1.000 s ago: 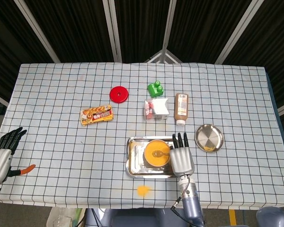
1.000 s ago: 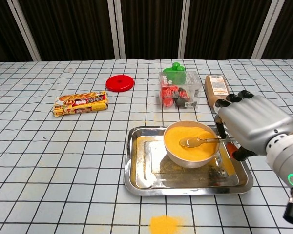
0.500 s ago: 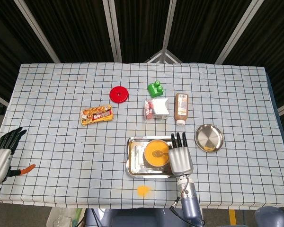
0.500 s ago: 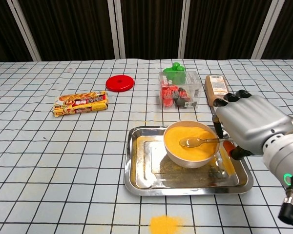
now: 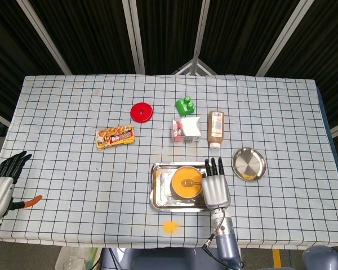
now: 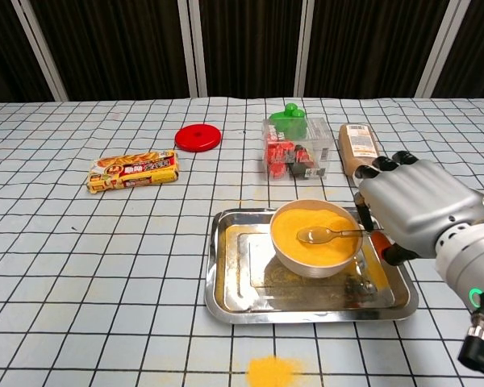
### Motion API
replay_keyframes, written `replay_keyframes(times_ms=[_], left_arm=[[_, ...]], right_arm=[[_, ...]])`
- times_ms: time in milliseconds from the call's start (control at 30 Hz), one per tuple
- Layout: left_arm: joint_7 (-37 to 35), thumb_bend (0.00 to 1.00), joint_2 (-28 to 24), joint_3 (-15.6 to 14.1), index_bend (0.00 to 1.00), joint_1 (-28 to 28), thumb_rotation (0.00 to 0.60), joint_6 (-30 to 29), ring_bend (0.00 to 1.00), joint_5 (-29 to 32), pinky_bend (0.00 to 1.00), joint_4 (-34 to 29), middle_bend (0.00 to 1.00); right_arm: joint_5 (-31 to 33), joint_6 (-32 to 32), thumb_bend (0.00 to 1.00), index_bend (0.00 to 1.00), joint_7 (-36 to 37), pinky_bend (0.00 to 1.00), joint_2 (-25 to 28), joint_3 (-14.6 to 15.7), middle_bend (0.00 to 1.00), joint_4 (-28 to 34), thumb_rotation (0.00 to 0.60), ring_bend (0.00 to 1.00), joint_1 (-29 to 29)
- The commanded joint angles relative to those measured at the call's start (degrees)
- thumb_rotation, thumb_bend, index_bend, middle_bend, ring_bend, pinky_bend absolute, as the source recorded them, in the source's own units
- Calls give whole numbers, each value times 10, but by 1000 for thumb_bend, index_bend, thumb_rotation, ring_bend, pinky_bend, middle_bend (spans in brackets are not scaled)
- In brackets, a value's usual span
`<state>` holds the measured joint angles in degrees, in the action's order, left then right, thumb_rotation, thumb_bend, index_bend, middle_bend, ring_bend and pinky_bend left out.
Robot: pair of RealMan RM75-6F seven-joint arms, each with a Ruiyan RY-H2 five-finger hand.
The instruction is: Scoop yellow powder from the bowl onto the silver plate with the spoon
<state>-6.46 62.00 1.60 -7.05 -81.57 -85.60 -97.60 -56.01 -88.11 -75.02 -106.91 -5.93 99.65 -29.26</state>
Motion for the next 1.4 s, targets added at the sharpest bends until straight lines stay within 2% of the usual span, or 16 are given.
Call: replay_keyframes(times_ms=[33,400,500,600,767,867,1200,1400], left_arm=[[0,0,0,0,0,0,600,0,0,0,0,0,0],[-1,0,-1,0,0,0,600,1,0,1,0,-1,0],[-1,0,-1,0,0,0,600,0,0,1,0,-1,0],[-1,0,-1,0,0,0,600,1,0,1,0,-1,0],[0,0,-1,1,0,0,600,1,0,2,0,-1,0],[0,0,-1,1,0,0,600,1,0,2,0,-1,0],[0,0,-1,1,0,0,600,2,0,3,0,-2,0],[0,0,-1,1,0,0,600,2,0,4,0,-3,0]], right_arm=[[1,0,579,523,0,0,-1,0,117,-1,600,0,0],[-1,-1,587,528,2,0,0,1,125,1,600,0,1],[-5,-3,590,555,4,0,0,1,164,2,600,6,1],[-15,-5,605,609,9,7,1,1,250,0,600,89,0],[-39,-8,625,656,21,173,2,3,394,-6,600,288,-1],[-49,-9,634,664,26,270,2,3,460,-9,600,374,-1],[-58,-6,640,694,32,346,3,3,512,-11,600,425,2],[-71,-3,658,764,41,462,4,4,574,-13,600,490,3]])
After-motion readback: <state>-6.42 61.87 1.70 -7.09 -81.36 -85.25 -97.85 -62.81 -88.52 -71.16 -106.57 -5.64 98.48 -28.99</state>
